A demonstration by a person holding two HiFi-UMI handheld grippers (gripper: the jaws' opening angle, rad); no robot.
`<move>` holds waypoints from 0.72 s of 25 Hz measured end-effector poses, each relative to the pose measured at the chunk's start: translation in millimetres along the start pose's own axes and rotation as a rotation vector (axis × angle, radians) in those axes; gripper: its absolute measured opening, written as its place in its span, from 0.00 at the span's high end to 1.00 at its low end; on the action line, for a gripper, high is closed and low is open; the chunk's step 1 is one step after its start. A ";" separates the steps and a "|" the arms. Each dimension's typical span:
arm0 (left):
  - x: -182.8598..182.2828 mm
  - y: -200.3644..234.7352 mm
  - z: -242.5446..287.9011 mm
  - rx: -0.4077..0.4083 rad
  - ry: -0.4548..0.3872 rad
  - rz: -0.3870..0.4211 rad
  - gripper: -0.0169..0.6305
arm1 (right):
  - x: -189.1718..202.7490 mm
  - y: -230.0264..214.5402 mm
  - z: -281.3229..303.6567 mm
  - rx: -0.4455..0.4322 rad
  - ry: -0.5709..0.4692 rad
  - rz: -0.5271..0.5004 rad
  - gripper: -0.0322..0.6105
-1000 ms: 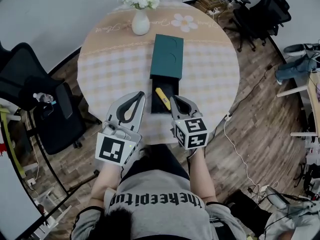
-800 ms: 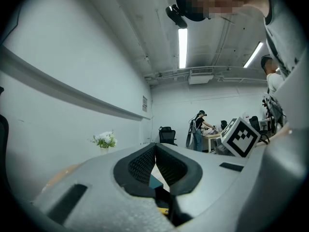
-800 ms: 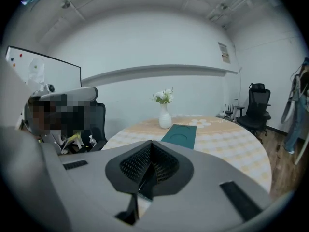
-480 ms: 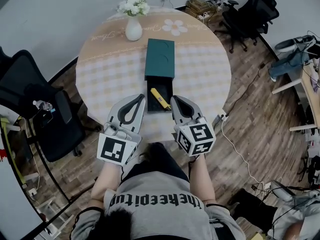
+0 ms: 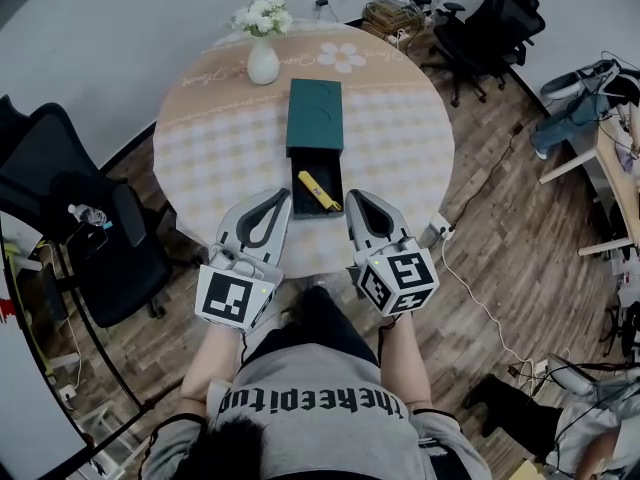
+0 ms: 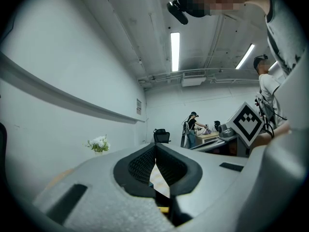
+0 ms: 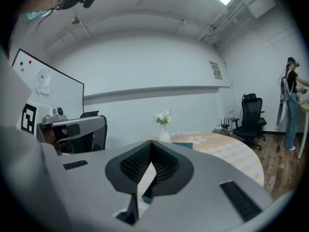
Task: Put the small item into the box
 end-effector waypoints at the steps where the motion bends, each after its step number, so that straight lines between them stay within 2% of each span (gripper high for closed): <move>1: -1.5 -1.7 -2.3 0.001 -0.003 0.001 0.95 | -1.5 1.8 -3.7 0.001 -0.010 -0.001 0.94; 13: -14.8 -22.7 -34.1 0.021 -0.035 0.011 0.95 | -13.1 29.8 -44.7 0.011 -0.092 -0.031 0.94; 18: -21.7 -26.4 -43.9 0.005 -0.043 0.023 0.95 | -21.5 39.1 -54.1 -0.007 -0.124 -0.046 0.94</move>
Point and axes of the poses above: the fingertips, and each gripper's own axes: z forward along the fingers, y to its left, x out of its underside, the point moved 1 cm from there along -z, backward along the fingers, and after that the axes turned 1 degree about -x, right-handed, at the moved point
